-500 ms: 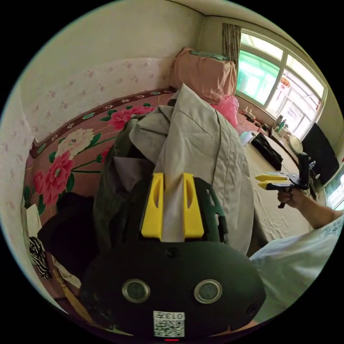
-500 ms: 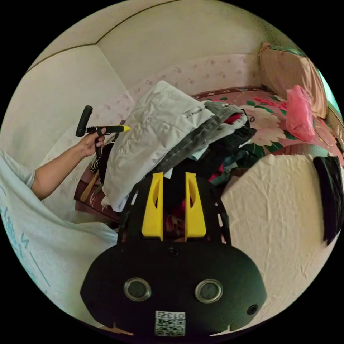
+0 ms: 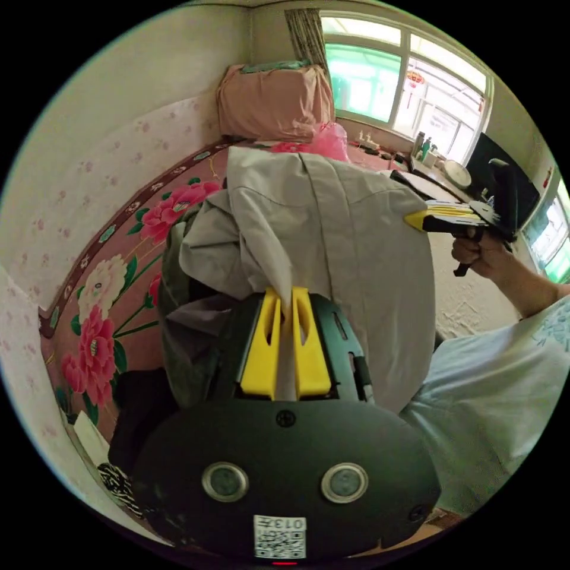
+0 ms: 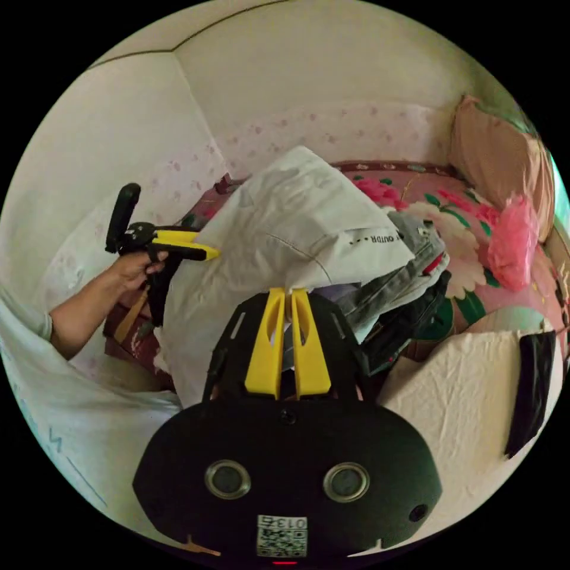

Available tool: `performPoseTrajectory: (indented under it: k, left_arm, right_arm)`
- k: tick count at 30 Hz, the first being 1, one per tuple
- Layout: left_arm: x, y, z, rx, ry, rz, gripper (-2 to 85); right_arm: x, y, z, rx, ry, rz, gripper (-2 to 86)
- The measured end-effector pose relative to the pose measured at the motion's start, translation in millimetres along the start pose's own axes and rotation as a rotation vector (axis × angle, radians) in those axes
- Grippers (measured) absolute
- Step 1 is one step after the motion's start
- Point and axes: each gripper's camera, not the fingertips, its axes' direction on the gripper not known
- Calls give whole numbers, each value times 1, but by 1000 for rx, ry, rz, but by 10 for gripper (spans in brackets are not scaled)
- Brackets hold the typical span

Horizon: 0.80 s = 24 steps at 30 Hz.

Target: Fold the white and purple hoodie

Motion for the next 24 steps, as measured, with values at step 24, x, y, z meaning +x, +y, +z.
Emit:
performPoseTrajectory:
  k: [24]
  left_arm:
    - [246, -204, -170, 956, 938, 647, 23]
  right_arm:
    - [-88, 128, -503, 770, 957, -90, 8]
